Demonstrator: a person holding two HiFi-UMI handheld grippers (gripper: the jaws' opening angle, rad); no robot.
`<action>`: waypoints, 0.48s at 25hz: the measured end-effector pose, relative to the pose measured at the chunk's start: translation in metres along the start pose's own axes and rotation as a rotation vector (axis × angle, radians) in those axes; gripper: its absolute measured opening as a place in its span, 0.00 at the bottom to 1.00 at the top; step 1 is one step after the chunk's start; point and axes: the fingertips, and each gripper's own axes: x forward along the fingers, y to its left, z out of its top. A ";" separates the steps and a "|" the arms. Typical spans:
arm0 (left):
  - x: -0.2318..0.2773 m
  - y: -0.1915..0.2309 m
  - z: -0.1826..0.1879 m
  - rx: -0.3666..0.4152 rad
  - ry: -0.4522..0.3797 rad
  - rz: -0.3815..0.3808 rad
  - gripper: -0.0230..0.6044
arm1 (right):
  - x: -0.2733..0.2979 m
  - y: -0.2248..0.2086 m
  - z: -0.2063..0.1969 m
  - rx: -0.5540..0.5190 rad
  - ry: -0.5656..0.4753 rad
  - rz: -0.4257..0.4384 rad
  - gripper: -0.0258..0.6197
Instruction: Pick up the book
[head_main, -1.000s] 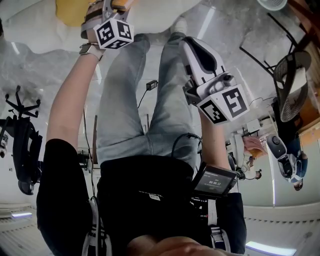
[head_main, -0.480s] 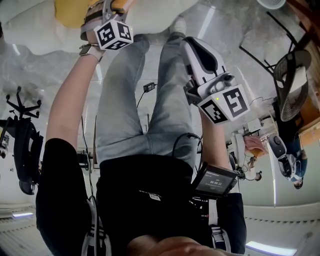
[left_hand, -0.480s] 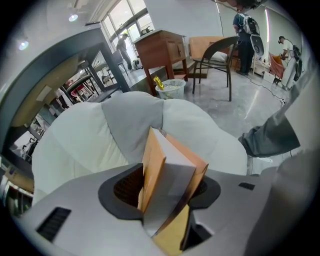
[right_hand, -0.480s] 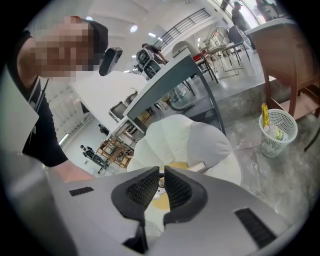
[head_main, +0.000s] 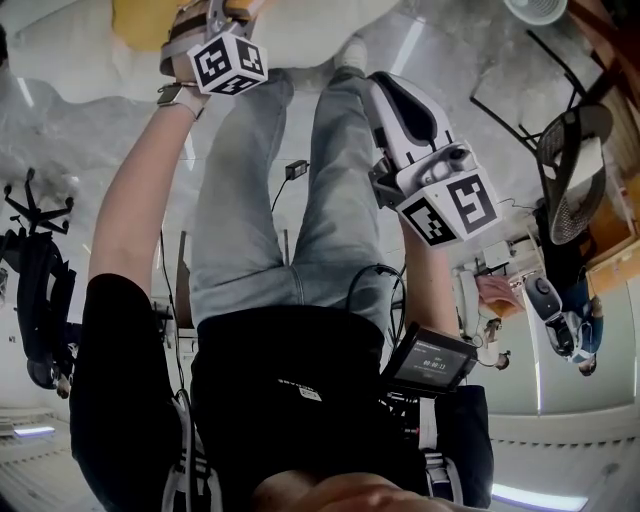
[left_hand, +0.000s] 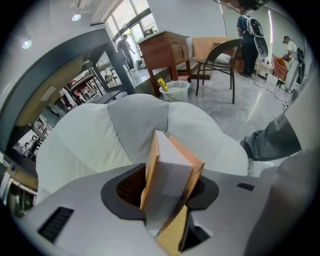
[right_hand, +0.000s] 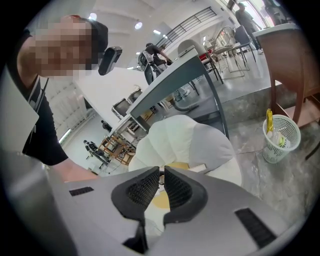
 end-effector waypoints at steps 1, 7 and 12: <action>-0.003 0.002 0.001 -0.010 -0.003 0.002 0.32 | 0.000 0.003 0.000 -0.005 0.004 0.004 0.11; -0.023 0.009 0.014 -0.074 -0.032 0.029 0.29 | 0.000 0.016 0.003 -0.032 0.028 0.033 0.11; -0.040 0.017 0.016 -0.157 -0.035 0.048 0.28 | -0.003 0.030 0.010 -0.063 0.043 0.063 0.11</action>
